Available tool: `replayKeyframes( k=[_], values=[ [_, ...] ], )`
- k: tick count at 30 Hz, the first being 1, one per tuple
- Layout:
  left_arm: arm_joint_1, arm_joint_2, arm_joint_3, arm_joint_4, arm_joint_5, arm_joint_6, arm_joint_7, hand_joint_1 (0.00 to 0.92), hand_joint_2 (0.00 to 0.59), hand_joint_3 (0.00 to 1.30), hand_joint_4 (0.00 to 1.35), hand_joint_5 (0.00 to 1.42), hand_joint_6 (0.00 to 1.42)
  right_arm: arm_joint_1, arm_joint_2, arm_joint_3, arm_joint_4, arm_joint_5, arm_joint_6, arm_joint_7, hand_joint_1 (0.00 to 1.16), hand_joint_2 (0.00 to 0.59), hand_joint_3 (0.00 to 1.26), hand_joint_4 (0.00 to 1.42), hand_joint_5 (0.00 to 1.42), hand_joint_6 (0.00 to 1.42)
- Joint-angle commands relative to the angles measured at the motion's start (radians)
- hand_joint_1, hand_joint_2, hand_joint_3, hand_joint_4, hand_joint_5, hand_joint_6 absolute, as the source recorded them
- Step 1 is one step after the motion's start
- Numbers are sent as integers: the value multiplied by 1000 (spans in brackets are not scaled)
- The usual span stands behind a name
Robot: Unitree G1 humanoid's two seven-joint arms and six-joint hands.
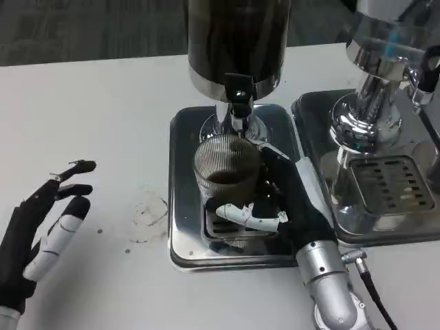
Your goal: Grasp the cup under the faucet to collect the drink, then remove the cup.
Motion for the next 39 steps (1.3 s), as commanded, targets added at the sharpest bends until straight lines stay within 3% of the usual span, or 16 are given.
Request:
replayKeyframes(
  k=[1,10,16,22,39],
  values=[
    [16,10,8,-14,-5,5,8,0,158,303,167,333,228,-7,9,-1,42,-19,-17,-47,1009,153,457,510,527,511],
    [19,9,4,-20,-10,8,-1,0,158,303,167,333,228,-8,10,-12,57,-34,-60,-131,1041,106,575,608,648,622],
    [17,5,-2,-20,-9,11,-5,0,157,304,168,337,228,0,6,-11,47,-49,-70,-163,1052,106,608,636,696,707],
    [15,4,-7,-14,-11,7,-5,0,157,304,168,335,228,24,-5,-13,-7,-76,-73,-197,1058,100,614,654,728,782],
    [21,13,-42,-23,28,-7,-5,0,160,292,149,313,217,133,-24,-30,-200,-57,-40,-114,1060,98,624,681,755,862]
  ],
)
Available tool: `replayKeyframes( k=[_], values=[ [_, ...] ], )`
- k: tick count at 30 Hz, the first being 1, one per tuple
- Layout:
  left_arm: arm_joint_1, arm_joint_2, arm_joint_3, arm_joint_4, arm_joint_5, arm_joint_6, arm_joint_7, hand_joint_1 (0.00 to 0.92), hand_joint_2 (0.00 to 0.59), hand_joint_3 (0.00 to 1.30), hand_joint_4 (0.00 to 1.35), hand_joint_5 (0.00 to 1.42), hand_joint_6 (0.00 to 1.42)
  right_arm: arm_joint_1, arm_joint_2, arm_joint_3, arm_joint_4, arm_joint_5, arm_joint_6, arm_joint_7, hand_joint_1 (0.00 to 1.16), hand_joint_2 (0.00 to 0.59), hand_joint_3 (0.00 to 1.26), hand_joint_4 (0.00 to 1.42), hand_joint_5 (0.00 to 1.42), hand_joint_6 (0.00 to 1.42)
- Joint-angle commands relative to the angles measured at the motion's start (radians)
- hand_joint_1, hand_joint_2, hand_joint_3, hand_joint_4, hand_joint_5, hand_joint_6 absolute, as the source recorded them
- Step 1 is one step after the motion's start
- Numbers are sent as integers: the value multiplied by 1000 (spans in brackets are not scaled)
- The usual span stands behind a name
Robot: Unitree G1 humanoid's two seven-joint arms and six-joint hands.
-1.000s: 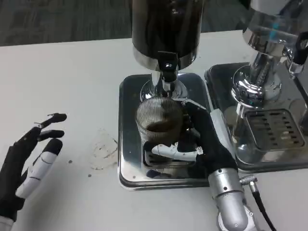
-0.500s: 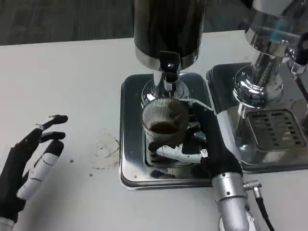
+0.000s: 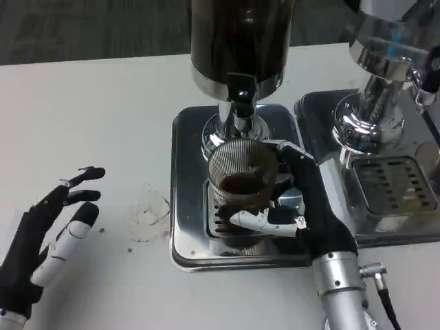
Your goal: Grasp the cup under the faucet to collect the drink, then remove the cup.
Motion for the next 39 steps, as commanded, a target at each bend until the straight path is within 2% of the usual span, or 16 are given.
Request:
replayKeyframes(
  k=[1,4,8,11,14,17,24,39],
  values=[
    [8,15,-15,-16,24,-11,-2,0,160,291,149,313,216,36,-3,-15,-83,22,1,26,1060,98,624,681,756,884],
    [14,21,-17,-23,36,-14,3,0,168,276,136,300,201,62,-6,-19,-130,31,13,54,1060,98,624,681,763,916],
    [34,49,-20,-61,102,-19,28,0,170,243,96,264,171,103,-15,-21,-199,39,31,97,1059,102,625,681,764,921],
    [64,82,-23,-132,187,-12,54,0,171,159,8,180,99,130,-21,-19,-245,47,38,129,1057,106,639,681,765,927],
    [95,113,-28,-206,255,12,68,0,161,65,0,82,18,148,-23,-19,-279,55,47,157,1056,106,639,681,772,948],
    [122,138,-30,-263,302,34,78,0,162,3,0,5,0,160,-24,-21,-303,62,52,180,1056,107,639,690,774,953],
    [195,206,-27,-373,370,70,72,0,158,0,0,0,0,195,-36,-17,-367,77,54,239,1056,107,646,699,780,974],
    [258,233,-47,-417,411,93,87,0,152,0,0,0,0,255,-45,-25,-459,84,51,281,1060,89,667,727,798,1022]
  ],
)
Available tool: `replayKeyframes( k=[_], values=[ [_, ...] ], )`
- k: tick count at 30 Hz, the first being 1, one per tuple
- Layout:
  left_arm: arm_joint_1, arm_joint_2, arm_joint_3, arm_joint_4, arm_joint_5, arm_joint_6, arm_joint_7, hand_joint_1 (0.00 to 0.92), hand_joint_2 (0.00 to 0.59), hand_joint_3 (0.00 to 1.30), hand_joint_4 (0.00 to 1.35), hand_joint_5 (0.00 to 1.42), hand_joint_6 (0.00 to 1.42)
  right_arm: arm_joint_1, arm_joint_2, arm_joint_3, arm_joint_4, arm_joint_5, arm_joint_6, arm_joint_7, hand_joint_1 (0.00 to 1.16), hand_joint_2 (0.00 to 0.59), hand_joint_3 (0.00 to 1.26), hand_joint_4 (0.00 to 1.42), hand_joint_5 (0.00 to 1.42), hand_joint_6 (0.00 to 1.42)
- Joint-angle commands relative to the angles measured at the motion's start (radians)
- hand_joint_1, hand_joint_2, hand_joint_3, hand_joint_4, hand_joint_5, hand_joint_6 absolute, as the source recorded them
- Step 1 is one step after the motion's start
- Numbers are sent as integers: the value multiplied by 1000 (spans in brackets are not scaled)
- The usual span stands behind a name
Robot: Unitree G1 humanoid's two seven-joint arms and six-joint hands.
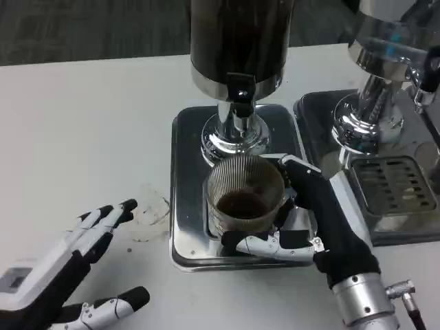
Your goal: Grasp the cup under the faucet to collect the drink, then remove the cup.
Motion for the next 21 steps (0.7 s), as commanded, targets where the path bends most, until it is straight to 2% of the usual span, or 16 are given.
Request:
replayKeyframes(
  k=[1,8,13,16,21],
  values=[
    [13,23,-5,-16,14,1,17,0,152,0,0,0,0,14,-5,-3,-63,24,-17,16,1060,89,671,727,798,1032],
    [49,48,4,-71,27,-9,19,0,155,0,0,0,0,63,-26,1,-171,53,-1,77,1060,89,676,727,809,1044],
    [96,82,25,-112,81,-35,51,0,158,0,0,0,0,122,-46,23,-275,59,16,137,1060,89,690,737,809,1063],
    [152,79,47,-193,90,-14,47,0,157,0,0,0,0,165,-73,8,-352,101,39,187,1055,88,691,744,809,1067],
    [220,91,79,-235,110,-17,53,0,152,0,0,0,0,202,-89,-3,-432,131,77,228,1051,88,692,746,809,1070]
  ],
)
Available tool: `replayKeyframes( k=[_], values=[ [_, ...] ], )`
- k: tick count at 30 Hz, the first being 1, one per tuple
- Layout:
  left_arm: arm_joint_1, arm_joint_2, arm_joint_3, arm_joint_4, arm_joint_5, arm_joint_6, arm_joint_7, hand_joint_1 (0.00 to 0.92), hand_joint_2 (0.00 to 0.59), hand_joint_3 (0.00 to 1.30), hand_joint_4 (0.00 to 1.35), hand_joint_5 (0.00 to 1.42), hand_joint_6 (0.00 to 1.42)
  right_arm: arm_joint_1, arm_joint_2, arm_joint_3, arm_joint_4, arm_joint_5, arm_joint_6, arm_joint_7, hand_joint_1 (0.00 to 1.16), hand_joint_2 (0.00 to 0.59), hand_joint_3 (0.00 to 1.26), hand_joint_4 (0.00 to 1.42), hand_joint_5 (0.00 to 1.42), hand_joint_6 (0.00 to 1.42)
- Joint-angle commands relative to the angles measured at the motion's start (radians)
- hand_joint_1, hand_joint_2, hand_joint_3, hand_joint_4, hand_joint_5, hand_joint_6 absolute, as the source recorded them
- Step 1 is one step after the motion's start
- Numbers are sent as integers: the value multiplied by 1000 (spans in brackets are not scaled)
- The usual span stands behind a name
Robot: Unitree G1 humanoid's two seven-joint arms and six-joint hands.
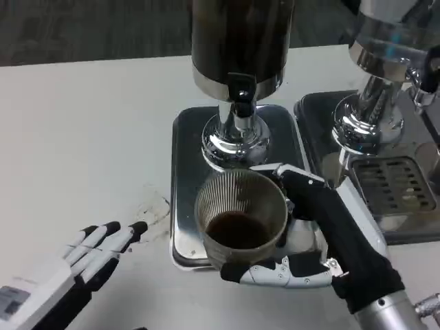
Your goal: Grasp the cup under the faucet to collect the drink, then remove the cup.
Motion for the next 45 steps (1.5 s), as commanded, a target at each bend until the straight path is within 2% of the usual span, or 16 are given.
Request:
replayKeyframes(
  k=[1,6,15,19,33,45],
  values=[
    [59,28,31,-38,39,-5,16,0,151,0,0,0,0,22,-13,-14,-99,49,27,32,1051,88,692,745,809,1070],
    [107,30,50,-69,75,-12,30,0,144,0,0,0,0,47,-41,-16,-142,70,53,75,1049,88,692,745,809,1072],
    [187,3,72,-110,131,8,91,0,122,0,0,0,0,79,-61,-30,-176,87,55,108,1048,88,692,745,813,1075],
    [224,-18,89,-135,152,32,121,0,120,0,0,0,0,88,-61,-24,-187,84,54,112,1048,88,698,754,819,1075],
    [235,-26,79,-144,152,57,130,0,120,0,0,0,0,105,-50,-29,-194,80,51,96,1047,88,699,755,825,1075],
    [239,-56,74,-159,173,69,169,0,122,0,0,0,0,115,-36,-29,-193,75,53,85,1047,88,709,755,827,1089]
  ],
)
